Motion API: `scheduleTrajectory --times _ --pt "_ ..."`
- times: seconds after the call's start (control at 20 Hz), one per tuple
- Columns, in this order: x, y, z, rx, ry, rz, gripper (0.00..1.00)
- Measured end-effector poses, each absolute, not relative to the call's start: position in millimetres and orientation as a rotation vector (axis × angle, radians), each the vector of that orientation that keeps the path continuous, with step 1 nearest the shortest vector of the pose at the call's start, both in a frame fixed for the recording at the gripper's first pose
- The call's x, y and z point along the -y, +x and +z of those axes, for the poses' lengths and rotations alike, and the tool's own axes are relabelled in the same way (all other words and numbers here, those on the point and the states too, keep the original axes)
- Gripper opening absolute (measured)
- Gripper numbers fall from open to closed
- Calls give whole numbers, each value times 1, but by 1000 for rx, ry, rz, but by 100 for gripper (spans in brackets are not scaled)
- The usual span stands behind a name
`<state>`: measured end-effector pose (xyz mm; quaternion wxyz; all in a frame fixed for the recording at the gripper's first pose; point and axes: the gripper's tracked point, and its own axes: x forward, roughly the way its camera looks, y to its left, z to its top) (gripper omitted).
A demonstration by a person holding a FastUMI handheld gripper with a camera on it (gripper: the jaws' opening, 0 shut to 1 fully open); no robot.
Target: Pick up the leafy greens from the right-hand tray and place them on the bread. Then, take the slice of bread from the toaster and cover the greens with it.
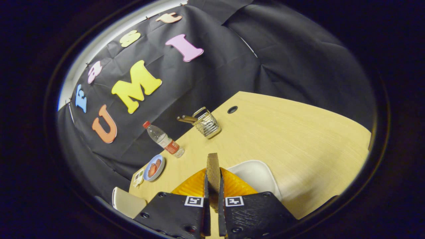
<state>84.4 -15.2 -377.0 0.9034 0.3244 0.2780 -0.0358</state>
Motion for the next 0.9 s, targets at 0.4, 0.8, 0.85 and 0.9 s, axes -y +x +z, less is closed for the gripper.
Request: scheduleTrajectory --times 0.4,0.8,0.85,0.9 --pt "39 79 -405 -603 642 -70 9" --pt "8 81 -360 -571 619 49 9" --pt "-5 79 -346 -556 620 75 9" --pt "-21 77 -332 -546 628 104 9"
